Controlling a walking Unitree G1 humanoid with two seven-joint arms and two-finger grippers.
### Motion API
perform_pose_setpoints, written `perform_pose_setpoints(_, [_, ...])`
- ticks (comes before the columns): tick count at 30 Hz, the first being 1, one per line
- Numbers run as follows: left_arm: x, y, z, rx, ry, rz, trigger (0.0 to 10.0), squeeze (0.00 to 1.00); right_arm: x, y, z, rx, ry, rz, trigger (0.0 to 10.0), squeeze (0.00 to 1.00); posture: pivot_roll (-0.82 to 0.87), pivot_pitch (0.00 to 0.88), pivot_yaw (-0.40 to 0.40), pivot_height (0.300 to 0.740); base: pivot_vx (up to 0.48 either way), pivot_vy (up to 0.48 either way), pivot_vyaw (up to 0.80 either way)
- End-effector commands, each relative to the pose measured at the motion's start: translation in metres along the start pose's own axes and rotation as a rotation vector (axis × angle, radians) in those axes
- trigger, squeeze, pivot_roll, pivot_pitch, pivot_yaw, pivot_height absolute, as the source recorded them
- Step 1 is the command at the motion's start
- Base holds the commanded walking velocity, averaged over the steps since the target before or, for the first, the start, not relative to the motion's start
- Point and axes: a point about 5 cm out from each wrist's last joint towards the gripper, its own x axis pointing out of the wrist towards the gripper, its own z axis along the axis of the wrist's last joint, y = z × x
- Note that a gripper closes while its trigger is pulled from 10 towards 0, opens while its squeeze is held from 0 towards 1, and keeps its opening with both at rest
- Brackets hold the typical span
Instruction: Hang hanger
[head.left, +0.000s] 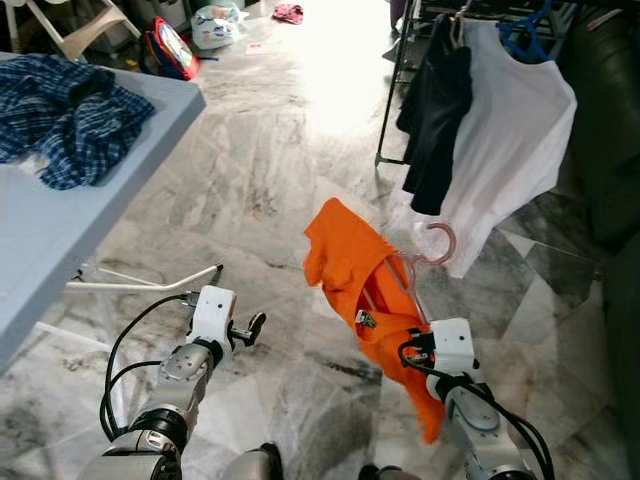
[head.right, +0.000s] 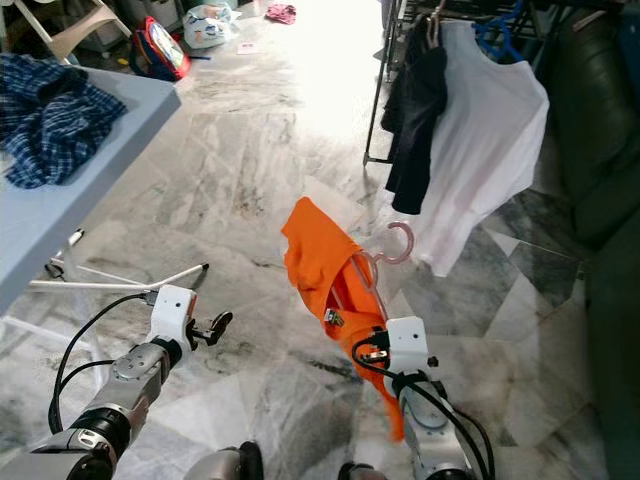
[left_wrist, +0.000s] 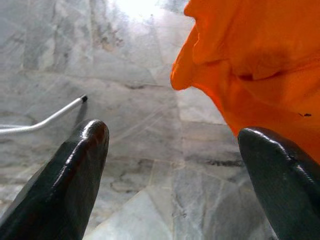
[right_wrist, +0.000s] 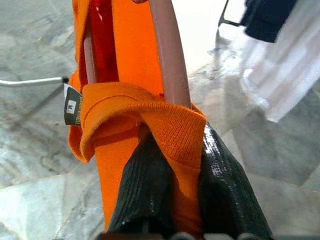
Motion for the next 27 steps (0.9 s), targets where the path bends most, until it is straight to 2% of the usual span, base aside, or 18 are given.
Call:
perform_pose_setpoints(1, [-0.002,0.002,-0.005,-0.001,0.026,0.005,10.0,0.0,0.001,0.002,0.006,0.002,-0.029,0.006,10.0,0.0,0.02,0.218,0.023,0.74,0.0,0.337,0.0])
perform_pose_setpoints(11, [-0.001,-0.001,-0.005,-0.003,0.028,0.006,10.0,0.0,0.003,0.002,0.01,-0.009,-0.04,0.008,10.0,0.0,0.03,0.221,0.014,0.74,0.0,0.314,0.0])
perform_pose_setpoints(27, [0.0,-0.014,-0.003,-0.015,-0.025,-0.053,10.0,0.0,0.002,-0.004,0.016,-0.035,-0.061,-0.016,10.0,0.0,0.01,0.217,0.003,0.74,0.0,0.0,0.0])
